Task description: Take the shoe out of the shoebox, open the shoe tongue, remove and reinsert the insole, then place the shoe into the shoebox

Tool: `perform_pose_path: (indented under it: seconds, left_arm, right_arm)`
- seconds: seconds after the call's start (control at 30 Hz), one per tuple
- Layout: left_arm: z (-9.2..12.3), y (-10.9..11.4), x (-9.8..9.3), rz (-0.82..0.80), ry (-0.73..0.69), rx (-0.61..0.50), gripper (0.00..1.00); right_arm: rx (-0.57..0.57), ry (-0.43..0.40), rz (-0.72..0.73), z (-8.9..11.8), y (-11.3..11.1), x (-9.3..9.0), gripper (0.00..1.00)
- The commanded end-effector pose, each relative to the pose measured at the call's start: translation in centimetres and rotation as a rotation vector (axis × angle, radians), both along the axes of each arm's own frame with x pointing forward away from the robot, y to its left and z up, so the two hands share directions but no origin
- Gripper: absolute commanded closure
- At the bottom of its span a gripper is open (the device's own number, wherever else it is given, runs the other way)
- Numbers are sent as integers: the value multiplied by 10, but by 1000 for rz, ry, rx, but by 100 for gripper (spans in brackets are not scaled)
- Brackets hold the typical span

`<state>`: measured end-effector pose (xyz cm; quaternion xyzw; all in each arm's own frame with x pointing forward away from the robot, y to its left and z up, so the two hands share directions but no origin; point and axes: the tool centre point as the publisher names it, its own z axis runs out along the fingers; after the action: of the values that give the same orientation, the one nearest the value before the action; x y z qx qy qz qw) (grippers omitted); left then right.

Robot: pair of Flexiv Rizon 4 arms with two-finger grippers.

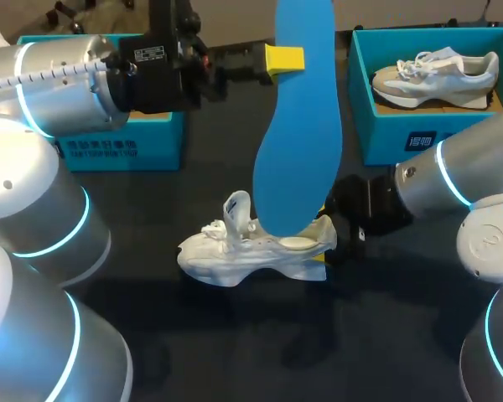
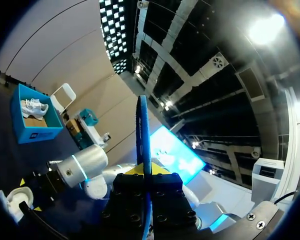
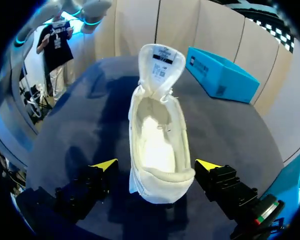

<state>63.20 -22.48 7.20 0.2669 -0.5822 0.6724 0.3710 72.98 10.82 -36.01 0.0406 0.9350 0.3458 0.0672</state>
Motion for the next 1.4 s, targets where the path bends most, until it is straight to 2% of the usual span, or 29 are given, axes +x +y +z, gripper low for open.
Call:
perform_pose_path:
  seconds: [0.03, 0.17, 0.33, 0.73, 1.4]
  left_arm:
    - [-1, -1, -1, 2, 1, 2, 100]
    - [-1, -1, -1, 2, 1, 2, 100]
    - [-1, -1, -1, 2, 1, 2, 100]
    - [-1, -1, -1, 2, 1, 2, 100]
    - [-1, -1, -1, 2, 1, 2, 100]
  right_arm:
    - [-145, 8, -38, 10, 2, -8, 0]
    - [-217, 8, -38, 15, 4, -7, 0]
    - [-264, -29, -25, 19, 7, -5, 0]
    - [-377, -42, -5, 31, 9, 0, 0]
    - [-492, -20, 16, 39, 9, 7, 0]
